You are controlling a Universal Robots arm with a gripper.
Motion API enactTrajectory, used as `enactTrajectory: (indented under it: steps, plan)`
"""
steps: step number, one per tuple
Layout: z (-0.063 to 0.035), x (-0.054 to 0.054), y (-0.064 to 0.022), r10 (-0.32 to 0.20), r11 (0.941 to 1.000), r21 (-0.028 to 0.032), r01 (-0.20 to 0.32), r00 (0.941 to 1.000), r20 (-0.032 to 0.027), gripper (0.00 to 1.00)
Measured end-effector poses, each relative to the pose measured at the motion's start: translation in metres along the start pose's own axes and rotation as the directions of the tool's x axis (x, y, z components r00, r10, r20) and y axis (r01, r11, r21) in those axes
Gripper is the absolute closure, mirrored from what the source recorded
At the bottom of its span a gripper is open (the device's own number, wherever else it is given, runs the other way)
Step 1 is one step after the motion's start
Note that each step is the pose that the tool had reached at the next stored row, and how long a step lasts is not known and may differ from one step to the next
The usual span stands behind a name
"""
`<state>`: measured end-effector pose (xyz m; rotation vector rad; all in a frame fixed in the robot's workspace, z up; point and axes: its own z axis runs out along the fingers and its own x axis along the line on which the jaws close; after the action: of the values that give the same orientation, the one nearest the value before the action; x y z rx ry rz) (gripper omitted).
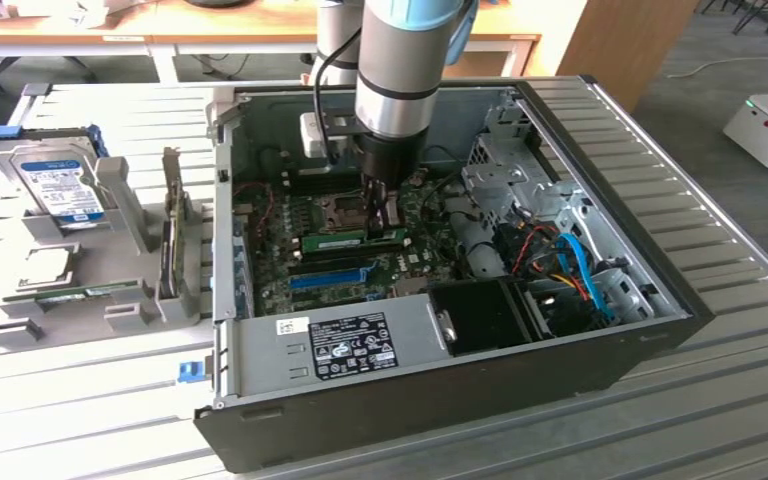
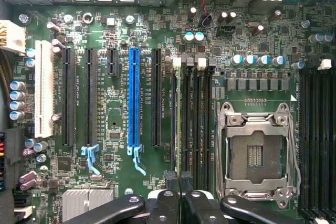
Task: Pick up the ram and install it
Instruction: 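Insert the ram into the slot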
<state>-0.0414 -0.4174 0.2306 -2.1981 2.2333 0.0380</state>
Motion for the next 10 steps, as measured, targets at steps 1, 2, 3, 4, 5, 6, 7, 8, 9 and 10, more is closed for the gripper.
enactTrajectory:
  steps: [1,2,3,4,5,6,7,8,9,10]
  plan:
    - [0.0001,0.0000,0.0000,0.000,1.0000,0.0000,0.000,1.0000,0.0000,0.88]
    - [0.0003,0.0000,0.0000,0.000,1.0000,0.0000,0.000,1.0000,0.0001,0.88]
    - [0.0009,0.0000,-0.0004,-0.001,1.0000,0.0000,0.001,1.0000,0.0000,0.88]
    - [0.0052,0.0001,-0.0005,-0.001,1.0000,0.0000,0.001,1.0000,0.0000,0.88]
    - [0.0054,0.0001,-0.0005,-0.001,1.0000,0.0000,0.001,1.0000,0.0000,0.88]
    - [0.0056,0.0001,-0.0005,-0.001,1.0000,0.0000,0.001,1.0000,0.0000,0.88]
    - [0.0058,0.0001,-0.0005,-0.001,1.0000,0.0000,0.001,1.0000,0.0000,0.88]
    - [0.0060,0.0001,-0.0005,-0.001,1.0000,0.0000,0.001,1.0000,0.0000,0.88]
    - [0.0062,0.0001,-0.0005,-0.001,1.0000,0.0001,0.001,1.0000,0.0000,0.88]
    - [0.0064,0.0002,-0.0005,-0.001,1.0000,0.0000,0.001,1.0000,0.0000,0.88]
